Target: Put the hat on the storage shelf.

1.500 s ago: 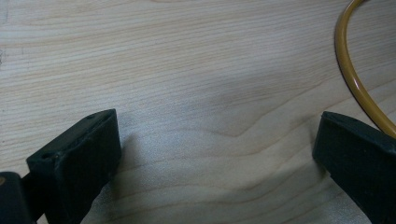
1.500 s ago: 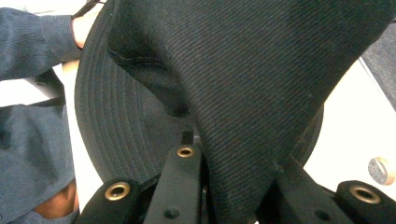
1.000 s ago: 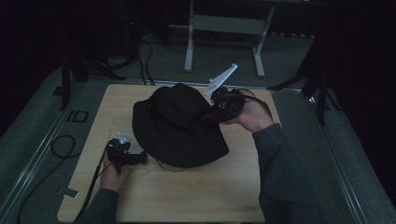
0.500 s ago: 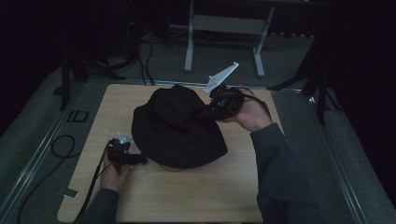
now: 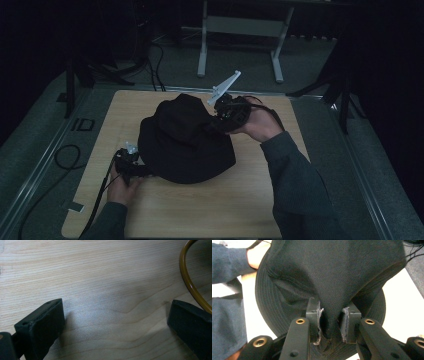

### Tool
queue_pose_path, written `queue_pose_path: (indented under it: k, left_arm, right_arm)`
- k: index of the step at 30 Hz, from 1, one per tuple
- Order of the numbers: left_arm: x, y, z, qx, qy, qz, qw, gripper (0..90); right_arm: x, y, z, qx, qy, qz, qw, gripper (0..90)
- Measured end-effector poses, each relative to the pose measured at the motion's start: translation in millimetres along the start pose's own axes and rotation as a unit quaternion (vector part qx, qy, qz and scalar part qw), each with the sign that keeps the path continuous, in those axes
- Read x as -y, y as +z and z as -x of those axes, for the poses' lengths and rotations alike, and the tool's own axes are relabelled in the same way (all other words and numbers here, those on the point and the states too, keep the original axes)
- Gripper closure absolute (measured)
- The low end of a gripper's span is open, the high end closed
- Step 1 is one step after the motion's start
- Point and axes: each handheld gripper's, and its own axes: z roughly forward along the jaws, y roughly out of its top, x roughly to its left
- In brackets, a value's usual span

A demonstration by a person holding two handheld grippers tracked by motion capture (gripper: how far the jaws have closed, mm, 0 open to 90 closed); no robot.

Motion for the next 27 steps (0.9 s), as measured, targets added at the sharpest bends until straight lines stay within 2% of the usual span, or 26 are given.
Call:
queue_pose_path:
  k: [5,8,15,19,24,27]
  left_arm:
    - [0.0,0.0,0.0,0.000,0.000,0.000,1.0000,1.2]
    - [0.0,0.0,0.0,0.000,0.000,0.000,1.0000,1.2]
    - [0.0,0.0,0.0,0.000,0.000,0.000,1.0000,1.3]
    - [0.0,0.0,0.0,0.000,0.000,0.000,1.0000,1.2]
    - [0.0,0.0,0.0,0.000,0.000,0.000,1.0000,1.2]
    - [0.0,0.0,0.0,0.000,0.000,0.000,1.0000,1.2]
  right_arm:
    - [0.7,8.9,0.7,0.002,0.007,-0.016,0.9999,68.5]
    - [2.3,11.4,2.2,0.001,0.014,-0.016,0.9998,59.1]
    - [8.9,-0.9,5.6,0.010,0.044,0.005,0.9990,40.0]
    - [13.6,-8.6,8.7,0.011,0.071,0.010,0.9974,30.8]
    - [23.3,-13.2,11.6,0.022,0.093,0.017,0.9952,27.0]
    - [28.9,-13.2,13.0,0.021,0.098,0.019,0.9948,26.4]
